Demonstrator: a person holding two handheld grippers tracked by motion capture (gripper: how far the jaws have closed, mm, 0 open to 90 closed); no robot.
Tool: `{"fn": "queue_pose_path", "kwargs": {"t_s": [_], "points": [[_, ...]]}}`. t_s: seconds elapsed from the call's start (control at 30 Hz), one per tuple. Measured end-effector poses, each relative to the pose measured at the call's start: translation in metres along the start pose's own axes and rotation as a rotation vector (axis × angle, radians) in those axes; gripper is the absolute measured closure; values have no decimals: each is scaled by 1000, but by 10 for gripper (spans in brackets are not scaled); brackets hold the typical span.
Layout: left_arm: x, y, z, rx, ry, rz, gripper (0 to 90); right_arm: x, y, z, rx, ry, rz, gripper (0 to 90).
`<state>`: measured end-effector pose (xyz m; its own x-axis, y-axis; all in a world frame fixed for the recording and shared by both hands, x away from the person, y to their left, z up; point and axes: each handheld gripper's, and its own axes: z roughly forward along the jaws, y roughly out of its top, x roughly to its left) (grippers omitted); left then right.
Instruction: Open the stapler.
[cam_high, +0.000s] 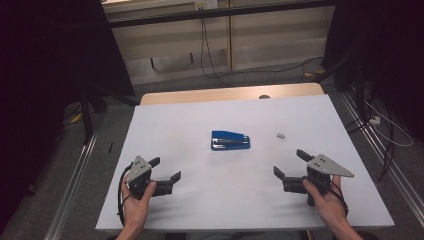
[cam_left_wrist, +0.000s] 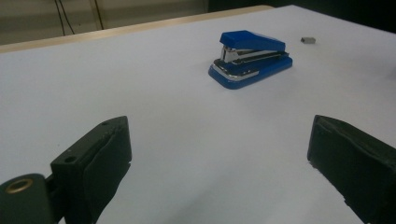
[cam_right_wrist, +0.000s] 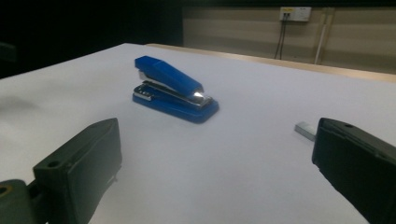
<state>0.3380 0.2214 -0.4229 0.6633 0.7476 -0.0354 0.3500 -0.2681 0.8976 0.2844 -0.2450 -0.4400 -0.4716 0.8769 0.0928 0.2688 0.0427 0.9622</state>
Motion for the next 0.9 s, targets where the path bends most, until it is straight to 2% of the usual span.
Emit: {"fn": "queue_pose_path", "kwargs": {"t_s": [0.07,0.1,0.17,0.27,0.37,0.43,0.5,0.57,0.63,0.8,0.9], "points": [[0,1,5,5,-10,-8,75,4,0,3,7,17,-43,7],[-1,1,7,7,-12,-7,76,8,1,7,11,40,-49,10],[-1,4,11,10,-20,3,76,10,2,9,11,44,-58,10],[-3,8,14,8,-26,-12,76,15,6,17,6,58,-62,12],[-4,12,16,-2,-31,7,63,18,8,31,33,54,-81,25],[-5,15,20,-10,-40,16,54,19,8,34,36,64,-82,26],[-5,18,24,-6,-58,10,55,20,8,39,48,76,-89,26],[-5,21,30,9,-85,-15,54,21,8,43,45,86,-88,26],[-7,24,36,6,-88,17,54,22,10,46,41,96,-92,22],[-7,29,51,5,-100,23,54,27,13,55,40,125,-96,19],[-6,32,59,16,-88,51,56,31,13,62,52,150,-98,67]]}}
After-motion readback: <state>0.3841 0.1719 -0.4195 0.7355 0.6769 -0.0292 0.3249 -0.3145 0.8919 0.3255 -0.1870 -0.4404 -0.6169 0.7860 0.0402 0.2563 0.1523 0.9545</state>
